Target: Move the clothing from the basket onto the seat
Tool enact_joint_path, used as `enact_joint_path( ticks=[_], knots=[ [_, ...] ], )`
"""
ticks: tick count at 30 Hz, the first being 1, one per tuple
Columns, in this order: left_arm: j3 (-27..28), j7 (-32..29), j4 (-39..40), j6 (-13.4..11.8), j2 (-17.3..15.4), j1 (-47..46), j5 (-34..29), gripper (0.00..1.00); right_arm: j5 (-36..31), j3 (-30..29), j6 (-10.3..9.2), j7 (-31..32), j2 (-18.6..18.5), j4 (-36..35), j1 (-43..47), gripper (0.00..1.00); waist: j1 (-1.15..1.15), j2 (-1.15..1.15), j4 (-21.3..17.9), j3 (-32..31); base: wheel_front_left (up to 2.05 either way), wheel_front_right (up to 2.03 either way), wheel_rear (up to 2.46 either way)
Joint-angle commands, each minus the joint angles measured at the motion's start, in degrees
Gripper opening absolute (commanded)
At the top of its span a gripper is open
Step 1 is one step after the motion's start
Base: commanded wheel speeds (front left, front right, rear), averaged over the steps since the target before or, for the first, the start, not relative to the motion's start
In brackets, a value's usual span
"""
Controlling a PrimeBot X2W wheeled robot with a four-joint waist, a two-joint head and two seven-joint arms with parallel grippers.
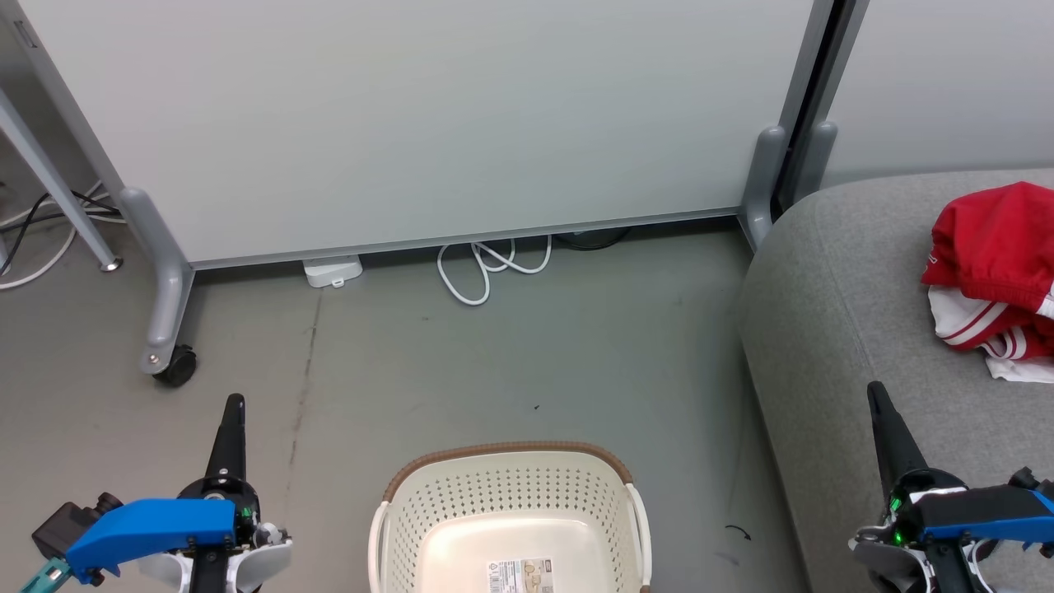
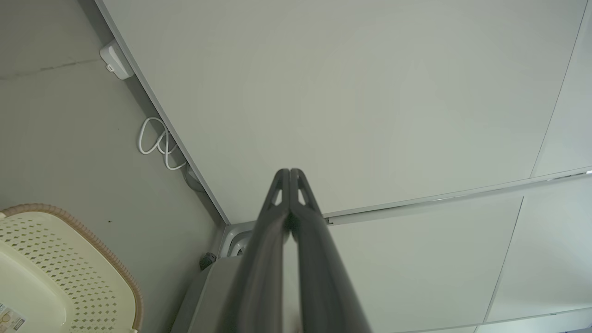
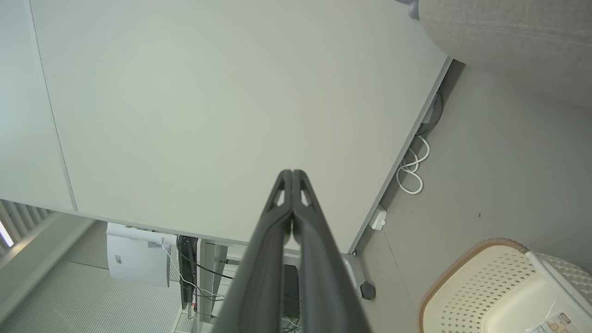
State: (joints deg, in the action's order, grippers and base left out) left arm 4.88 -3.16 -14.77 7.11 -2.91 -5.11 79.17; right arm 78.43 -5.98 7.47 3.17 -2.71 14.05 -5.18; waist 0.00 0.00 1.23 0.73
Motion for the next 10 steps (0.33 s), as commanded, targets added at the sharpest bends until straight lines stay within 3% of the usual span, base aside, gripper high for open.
enact_joint_path(
  ticks=[1, 10],
  knots=[
    [0.39, -0.41, 0.5, 0.51, -0.01, -1.11, 1.22, 0.0, 1.51, -0.16, 0.03, 0.38, -0.26, -0.28, -1.19, 0.0, 0.0, 0.0, -0.06, -0.03, 0.0, 0.0, 0.0],
    [0.91, -1.43, 0.64, 0.56, 0.01, -1.25, 5.2, 0.0, 5.66, -0.32, 0.04, 1.43, -0.27, -0.2, -1.19, 0.0, 0.0, 0.0, -0.41, -0.18, 0.0, 0.0, 0.0]
  ],
)
